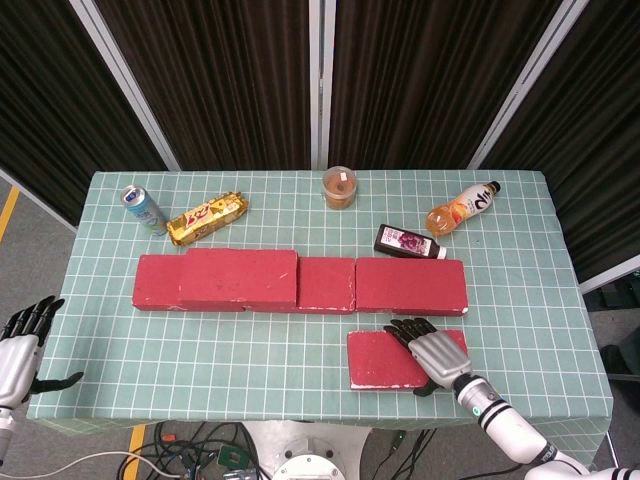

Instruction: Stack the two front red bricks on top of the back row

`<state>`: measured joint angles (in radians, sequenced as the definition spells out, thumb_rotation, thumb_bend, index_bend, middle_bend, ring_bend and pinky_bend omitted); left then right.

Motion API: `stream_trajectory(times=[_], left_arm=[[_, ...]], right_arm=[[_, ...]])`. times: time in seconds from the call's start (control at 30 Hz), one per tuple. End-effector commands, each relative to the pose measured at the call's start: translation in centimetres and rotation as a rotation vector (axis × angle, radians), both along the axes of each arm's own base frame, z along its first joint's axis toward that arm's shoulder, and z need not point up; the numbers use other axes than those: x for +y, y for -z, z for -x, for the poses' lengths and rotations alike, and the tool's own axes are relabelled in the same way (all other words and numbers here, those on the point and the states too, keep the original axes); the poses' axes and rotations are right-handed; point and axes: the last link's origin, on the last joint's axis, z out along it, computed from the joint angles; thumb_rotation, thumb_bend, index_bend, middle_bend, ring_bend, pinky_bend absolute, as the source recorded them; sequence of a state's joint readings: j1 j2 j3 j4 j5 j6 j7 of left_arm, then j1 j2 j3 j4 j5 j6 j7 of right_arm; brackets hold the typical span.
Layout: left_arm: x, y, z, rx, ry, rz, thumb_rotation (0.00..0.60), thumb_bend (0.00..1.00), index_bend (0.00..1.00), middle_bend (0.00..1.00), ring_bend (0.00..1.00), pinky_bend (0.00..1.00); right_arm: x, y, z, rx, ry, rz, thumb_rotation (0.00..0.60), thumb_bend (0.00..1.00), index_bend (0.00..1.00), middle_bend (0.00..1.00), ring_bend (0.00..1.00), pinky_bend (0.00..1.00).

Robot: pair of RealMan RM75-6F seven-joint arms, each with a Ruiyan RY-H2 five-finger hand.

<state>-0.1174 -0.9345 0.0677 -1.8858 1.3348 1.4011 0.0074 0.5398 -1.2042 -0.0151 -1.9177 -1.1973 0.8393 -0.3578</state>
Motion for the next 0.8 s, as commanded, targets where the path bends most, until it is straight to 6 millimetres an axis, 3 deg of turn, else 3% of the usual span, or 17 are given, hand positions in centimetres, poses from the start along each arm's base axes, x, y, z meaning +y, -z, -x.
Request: stream_trajectory(times=[0.03, 0.6, 0.8], left_arm=[[0.01, 0.00, 0.01, 0.000, 0.000, 0.000, 0.600, 0.00, 0.03, 0.00, 0.00, 0.00], [-0.07, 0.17, 0.24, -0.003, -0.011, 0.008, 0.600, 0.00, 0.03, 0.00, 0.00, 0.00], [-0.15, 0.25, 0.36, -0.008, -0.017, 0.011, 0.600, 0.00, 0.03, 0.00, 0.00, 0.00]], right_arm=[[-0.01, 0.07, 0.09, 0.000, 0.004, -0.004, 0.600, 0.00, 0.00, 0.00, 0.00, 0.00], [-0.12, 0.41, 0.40, -0.005, 0.013, 0.002, 0.600, 0.00, 0.00, 0.00, 0.00, 0.00], [-0.18, 0.34, 0.28, -0.011, 0.006, 0.021, 0.600, 0.01, 0.00, 0.10, 0.01, 0.07]])
